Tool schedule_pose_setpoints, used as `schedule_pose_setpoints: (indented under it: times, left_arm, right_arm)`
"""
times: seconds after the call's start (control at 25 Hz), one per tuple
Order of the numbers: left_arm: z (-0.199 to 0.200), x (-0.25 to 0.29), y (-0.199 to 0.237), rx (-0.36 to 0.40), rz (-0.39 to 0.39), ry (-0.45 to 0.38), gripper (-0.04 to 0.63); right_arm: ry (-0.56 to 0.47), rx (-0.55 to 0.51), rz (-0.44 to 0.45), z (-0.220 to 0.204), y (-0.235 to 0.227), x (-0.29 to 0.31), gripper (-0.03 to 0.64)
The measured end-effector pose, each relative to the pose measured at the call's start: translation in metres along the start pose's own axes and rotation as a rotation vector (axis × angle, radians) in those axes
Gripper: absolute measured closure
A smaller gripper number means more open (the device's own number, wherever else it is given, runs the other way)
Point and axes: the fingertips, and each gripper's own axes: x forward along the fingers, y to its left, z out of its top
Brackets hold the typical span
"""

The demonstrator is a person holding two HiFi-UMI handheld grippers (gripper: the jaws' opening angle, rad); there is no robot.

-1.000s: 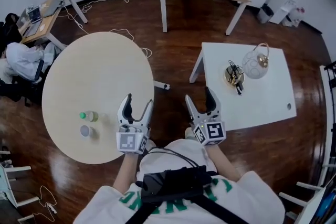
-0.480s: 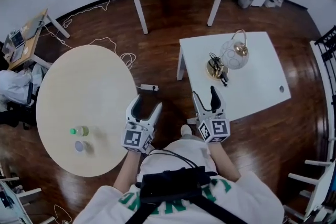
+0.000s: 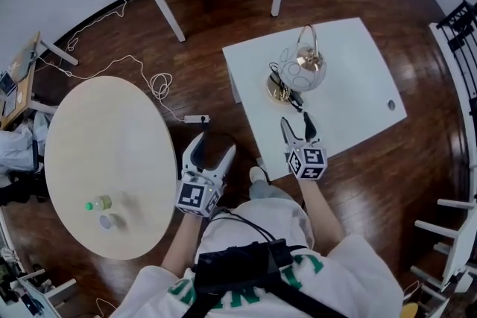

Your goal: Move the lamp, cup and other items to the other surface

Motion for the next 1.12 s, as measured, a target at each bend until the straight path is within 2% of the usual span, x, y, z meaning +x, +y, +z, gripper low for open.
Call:
schedule_pose_setpoints:
  times: [0.12, 0.36, 0.44, 0.56, 0.64, 0.72, 0.96, 1.12]
  left_arm:
    - [-0.006, 0.01, -0.006, -0.001, 0.013, 0.025, 0.291]
    - [-0.022, 0.01, -0.008, -0.019, 0.083, 0.08, 0.291]
    - [-0.023, 0.007, -0.008, -0.039, 0.111, 0.09, 0.291]
    - [-0.033, -0.002, -0.001, -0.035, 0.155, 0.095, 0.291]
    - [-0.037, -0.008, 0.001, -0.044, 0.181, 0.099, 0.291]
    - [-0.038, -0.011, 0.001, -0.048, 0.195, 0.1, 0.291]
    - [-0.037, -0.022, -0.003, -0.04, 0.217, 0.088, 0.291]
    - [-0.034, -0.033, 0.0, -0.07, 0.248, 0.075, 0.291]
  right_arm:
    - [0.038, 0.0, 0.007, -0.018, -0.025, 0.043, 0.298]
    - [0.124, -0.014, 0.026, -0.045, -0.046, 0.126, 0.307]
    - [0.141, -0.011, 0.037, -0.046, -0.047, 0.145, 0.336]
    - [0.157, -0.064, 0.04, -0.052, -0.053, 0.169, 0.424]
    - [0.201, -0.094, 0.032, -0.056, -0.058, 0.175, 0.539]
    - [0.245, -0.112, 0.051, -0.059, -0.056, 0.177, 0.597]
    - [0.292, -0.1, 0.061, -0.061, -0.056, 0.172, 0.6]
    - [0.281, -0.086, 0.072, -0.047, -0.046, 0.157, 0.601]
